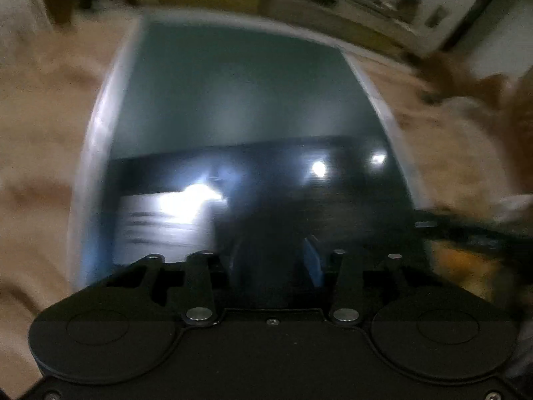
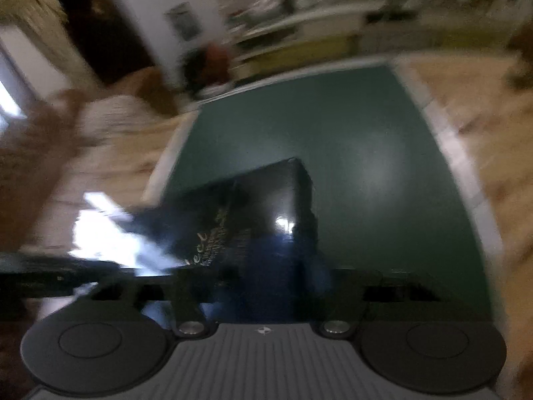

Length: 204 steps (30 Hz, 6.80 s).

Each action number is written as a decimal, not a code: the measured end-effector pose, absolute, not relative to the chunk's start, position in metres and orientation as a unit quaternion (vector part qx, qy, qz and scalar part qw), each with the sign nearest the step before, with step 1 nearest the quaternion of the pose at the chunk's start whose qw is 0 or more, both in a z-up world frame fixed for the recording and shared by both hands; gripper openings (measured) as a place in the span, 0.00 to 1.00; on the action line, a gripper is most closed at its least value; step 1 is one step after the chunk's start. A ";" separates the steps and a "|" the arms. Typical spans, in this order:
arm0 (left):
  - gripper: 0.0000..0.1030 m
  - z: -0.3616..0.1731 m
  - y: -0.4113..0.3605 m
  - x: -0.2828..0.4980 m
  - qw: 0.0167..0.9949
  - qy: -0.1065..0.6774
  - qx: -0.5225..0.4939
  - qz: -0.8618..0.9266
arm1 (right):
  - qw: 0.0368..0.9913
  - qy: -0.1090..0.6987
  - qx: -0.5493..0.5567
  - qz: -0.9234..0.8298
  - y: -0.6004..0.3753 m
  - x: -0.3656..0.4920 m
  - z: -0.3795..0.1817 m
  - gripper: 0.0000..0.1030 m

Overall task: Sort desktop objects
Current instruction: 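Lift the black lid with both grippers and carry it toward the tray, then lower the black lid over the tray opening with both grippers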

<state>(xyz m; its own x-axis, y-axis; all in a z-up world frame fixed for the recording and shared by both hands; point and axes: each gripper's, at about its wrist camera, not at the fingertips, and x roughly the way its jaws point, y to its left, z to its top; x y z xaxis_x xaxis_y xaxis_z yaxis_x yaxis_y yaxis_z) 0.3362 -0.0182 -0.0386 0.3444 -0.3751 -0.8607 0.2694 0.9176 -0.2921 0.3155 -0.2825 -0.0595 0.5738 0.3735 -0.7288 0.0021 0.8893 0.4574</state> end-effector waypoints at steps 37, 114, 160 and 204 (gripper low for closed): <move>0.69 -0.138 0.102 0.337 0.831 0.546 -0.058 -0.088 | 0.842 0.508 0.151 0.104 -0.208 0.309 -0.146 0.77; 0.66 -0.091 0.090 0.204 0.815 0.554 -0.095 -0.138 | 0.862 0.465 0.169 0.109 -0.249 0.160 -0.087 0.71; 0.81 -0.084 0.018 0.156 0.834 0.542 0.018 -0.103 | 0.870 0.466 0.150 0.063 -0.270 0.118 -0.112 0.70; 0.98 -0.100 0.001 0.074 0.830 0.556 0.044 -0.024 | 0.889 0.453 0.064 0.016 -0.219 0.041 -0.102 0.70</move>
<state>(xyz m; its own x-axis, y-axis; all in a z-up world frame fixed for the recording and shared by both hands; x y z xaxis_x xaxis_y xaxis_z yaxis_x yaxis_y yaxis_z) 0.0742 0.0006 -0.1002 0.3810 0.0096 -0.9245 0.0887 0.9950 0.0469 0.0411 -0.2188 -0.1020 0.5892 0.0865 -0.8033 0.0292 0.9913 0.1282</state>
